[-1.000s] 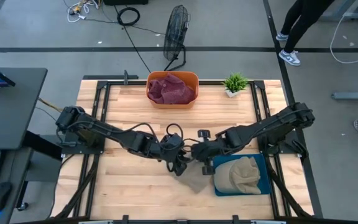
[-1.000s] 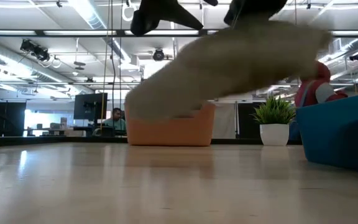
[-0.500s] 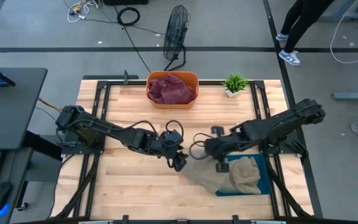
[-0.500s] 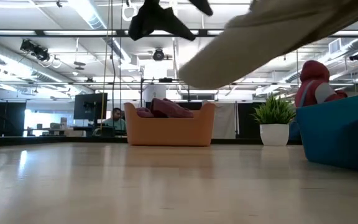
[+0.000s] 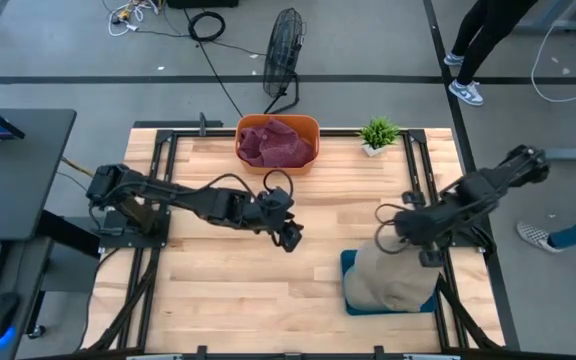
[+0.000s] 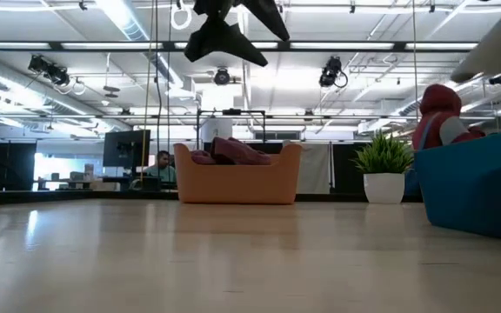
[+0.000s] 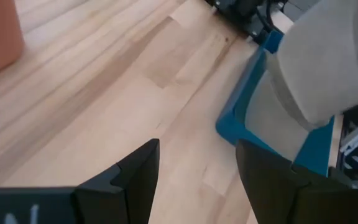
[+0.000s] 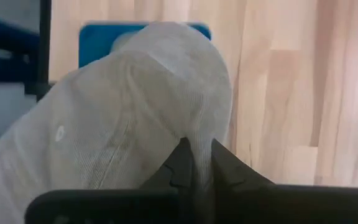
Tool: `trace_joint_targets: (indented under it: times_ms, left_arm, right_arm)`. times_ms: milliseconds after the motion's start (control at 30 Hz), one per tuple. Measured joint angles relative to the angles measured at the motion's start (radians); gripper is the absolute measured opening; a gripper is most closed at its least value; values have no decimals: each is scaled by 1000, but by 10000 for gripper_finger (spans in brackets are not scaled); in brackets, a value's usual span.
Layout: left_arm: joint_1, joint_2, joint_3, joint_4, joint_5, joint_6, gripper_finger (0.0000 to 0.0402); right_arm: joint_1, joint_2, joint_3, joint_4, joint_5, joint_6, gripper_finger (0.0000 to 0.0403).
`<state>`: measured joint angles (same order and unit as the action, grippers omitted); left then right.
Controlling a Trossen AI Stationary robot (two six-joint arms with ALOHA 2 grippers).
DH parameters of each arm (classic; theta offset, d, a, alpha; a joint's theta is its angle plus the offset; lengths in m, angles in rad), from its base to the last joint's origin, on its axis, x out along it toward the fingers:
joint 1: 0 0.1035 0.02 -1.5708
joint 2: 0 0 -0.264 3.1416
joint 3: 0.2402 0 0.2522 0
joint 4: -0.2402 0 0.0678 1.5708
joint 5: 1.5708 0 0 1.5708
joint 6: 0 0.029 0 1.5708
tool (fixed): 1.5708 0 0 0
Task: Pick & Place hat
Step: Put the brown cap into the blue bin
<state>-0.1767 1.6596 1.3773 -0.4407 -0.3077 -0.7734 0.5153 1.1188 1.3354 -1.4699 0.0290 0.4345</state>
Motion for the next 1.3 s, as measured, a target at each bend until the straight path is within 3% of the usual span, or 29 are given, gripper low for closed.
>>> trace_joint_targets:
  times_ms: [233,467,633,767,1033,1300]
  left_arm:
    - [18,0,0,3,0,0,216]
    - [18,0,0,2,0,0,216]
    - [23,0,0,2,-2,0,216]
    - [37,0,0,2,-3,0,216]
    - [63,1,0,3,-3,-7,215]
    - [85,1,0,3,-3,-8,215]
  right_arm:
    - [111,-82,-147,172,67,103,17]
    - [197,-81,-358,291,54,107,17]
    - [229,-81,-512,490,40,107,17]
    - [230,-80,-596,528,83,157,32]
    - [228,-79,-576,498,73,203,104]
    - [228,-80,-403,342,3,205,158]
